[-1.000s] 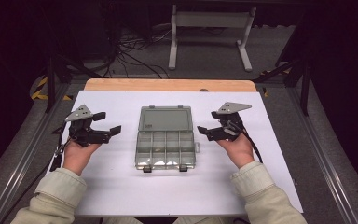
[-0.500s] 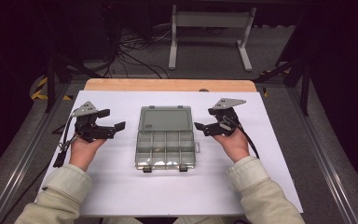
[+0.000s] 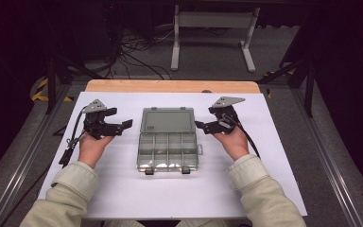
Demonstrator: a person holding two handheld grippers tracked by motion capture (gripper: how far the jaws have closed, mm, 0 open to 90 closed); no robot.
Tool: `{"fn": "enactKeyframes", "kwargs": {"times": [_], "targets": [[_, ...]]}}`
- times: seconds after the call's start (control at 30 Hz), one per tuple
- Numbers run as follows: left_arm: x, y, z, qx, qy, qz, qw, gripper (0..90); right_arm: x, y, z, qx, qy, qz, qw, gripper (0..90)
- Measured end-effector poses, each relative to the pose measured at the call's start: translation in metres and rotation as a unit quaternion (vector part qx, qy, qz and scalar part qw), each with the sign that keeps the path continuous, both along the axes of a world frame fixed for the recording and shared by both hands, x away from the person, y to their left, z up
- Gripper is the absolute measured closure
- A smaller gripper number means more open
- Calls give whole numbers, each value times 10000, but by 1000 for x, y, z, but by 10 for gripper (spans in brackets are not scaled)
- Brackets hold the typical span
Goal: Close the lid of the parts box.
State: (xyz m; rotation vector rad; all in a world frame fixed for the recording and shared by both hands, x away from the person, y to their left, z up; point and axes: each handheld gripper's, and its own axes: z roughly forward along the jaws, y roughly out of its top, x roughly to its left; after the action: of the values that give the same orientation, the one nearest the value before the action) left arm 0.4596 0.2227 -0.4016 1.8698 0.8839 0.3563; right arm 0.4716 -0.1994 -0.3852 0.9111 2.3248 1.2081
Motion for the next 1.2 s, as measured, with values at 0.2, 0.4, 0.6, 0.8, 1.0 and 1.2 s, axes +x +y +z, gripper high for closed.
{"fn": "enactKeyframes", "kwargs": {"times": [0.2, 0.4, 0.6, 0.8, 1.0, 1.2], "targets": [[6, -3, -8, 54, 54, 12, 10000, 114, 8, 2, -9, -38, 85, -32, 10000, 180], [11, -4, -16, 89, 173, -57, 9998, 205, 14, 3, -17, -60, 245, 39, 9997, 272], [12, -5, -17, 159, 236, -7, 9996, 481, 16, 3, -18, -224, 318, 190, 9991, 626], [12, -8, -16, 315, 271, 97, 9991, 820, 19, 3, -15, -345, 369, 213, 9985, 900], [16, -11, -18, 355, 669, 134, 9970, 899, 23, 5, -17, -538, 484, 238, 9971, 900], [17, -17, -24, 447, 837, 126, 9954, 900, 26, 7, -25, -732, 618, 264, 9951, 900]]}}
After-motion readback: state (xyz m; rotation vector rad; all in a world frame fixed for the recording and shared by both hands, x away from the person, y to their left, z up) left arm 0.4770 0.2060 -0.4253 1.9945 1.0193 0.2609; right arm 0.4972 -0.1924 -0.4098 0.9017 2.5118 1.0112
